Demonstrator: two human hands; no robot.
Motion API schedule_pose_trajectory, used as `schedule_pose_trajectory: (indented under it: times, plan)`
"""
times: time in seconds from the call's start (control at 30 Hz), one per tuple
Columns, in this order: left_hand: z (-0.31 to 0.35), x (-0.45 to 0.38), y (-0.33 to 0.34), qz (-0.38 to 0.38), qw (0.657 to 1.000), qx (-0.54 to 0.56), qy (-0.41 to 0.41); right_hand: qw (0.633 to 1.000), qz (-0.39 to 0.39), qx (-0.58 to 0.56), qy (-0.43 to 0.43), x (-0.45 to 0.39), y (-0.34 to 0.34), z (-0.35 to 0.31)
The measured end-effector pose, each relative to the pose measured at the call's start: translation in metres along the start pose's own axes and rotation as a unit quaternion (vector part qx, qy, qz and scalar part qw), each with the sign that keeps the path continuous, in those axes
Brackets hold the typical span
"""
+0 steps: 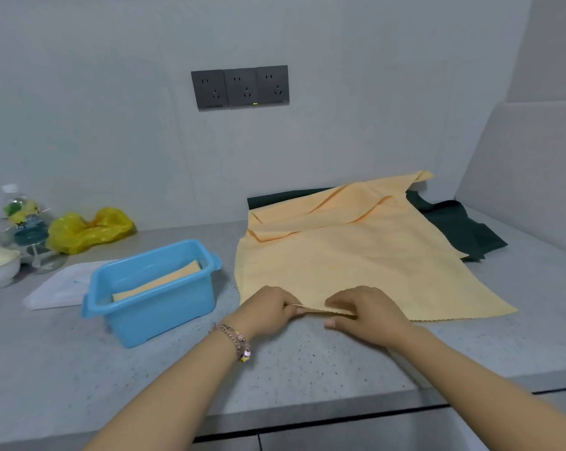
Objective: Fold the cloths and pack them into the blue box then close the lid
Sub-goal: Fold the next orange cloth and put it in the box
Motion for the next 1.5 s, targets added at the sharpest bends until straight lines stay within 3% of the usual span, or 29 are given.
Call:
schedule_pose_trajectory:
  times: [0.17, 0.37, 0.57, 0.63, 0.73, 0.87, 1.0, 1.17, 1.3, 1.4, 1.5]
  plan:
    - [0.000, 0.016, -0.020, -0.065, 0.997, -0.027, -0.031, 0.997, -0.044, -0.002, 0.061, 0.033, -0.012, 0.022]
    - [0.025, 0.028, -0.039, -0.178, 0.974, -0.128, -0.065, 0.987, -0.153, 0.033, 0.047, 0.044, -0.046, 0.013]
    - [0.037, 0.046, -0.048, -0.329, 0.927, 0.004, -0.179, 0.934, -0.349, 0.025, 0.074, 0.045, -0.080, -0.010]
    - [0.034, 0.047, -0.050, -0.326, 0.927, -0.021, -0.185, 0.920, -0.383, 0.011, 0.083, 0.041, -0.085, -0.018]
    - [0.020, 0.042, -0.047, -0.218, 0.955, -0.153, -0.133, 0.946, -0.311, 0.046, 0.079, 0.023, -0.078, -0.022]
    - [0.001, 0.035, -0.031, -0.033, 0.994, -0.072, -0.072, 0.965, -0.142, 0.201, 0.094, 0.002, -0.051, -0.021]
    - [-0.016, 0.026, -0.009, 0.079, 0.988, -0.132, -0.030, 0.952, -0.055, 0.292, 0.077, -0.013, -0.022, -0.016]
    - [-0.027, 0.012, 0.003, 0.112, 0.988, -0.098, -0.030, 0.940, 0.014, 0.338, 0.049, -0.031, -0.006, -0.009]
    - [-0.030, 0.003, 0.006, 0.102, 0.993, -0.021, -0.050, 0.961, 0.096, 0.255, 0.042, -0.027, 0.015, -0.016]
    - [-0.034, -0.004, 0.009, 0.154, 0.987, -0.035, -0.040, 0.955, 0.201, 0.205, 0.074, -0.020, 0.023, -0.016]
    - [-0.037, -0.012, 0.008, 0.207, 0.976, -0.055, -0.050, 0.949, 0.225, 0.212, 0.069, -0.018, 0.025, -0.015]
Point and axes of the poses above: each hand's wrist, its own x-axis away from the middle knuckle, its own y-axis out of the palm, z = x × y, the point moved 1 cm from there along -x, towards the middle knuckle, and after that the axes turned 5 degrees about x, right-handed, at the moved point
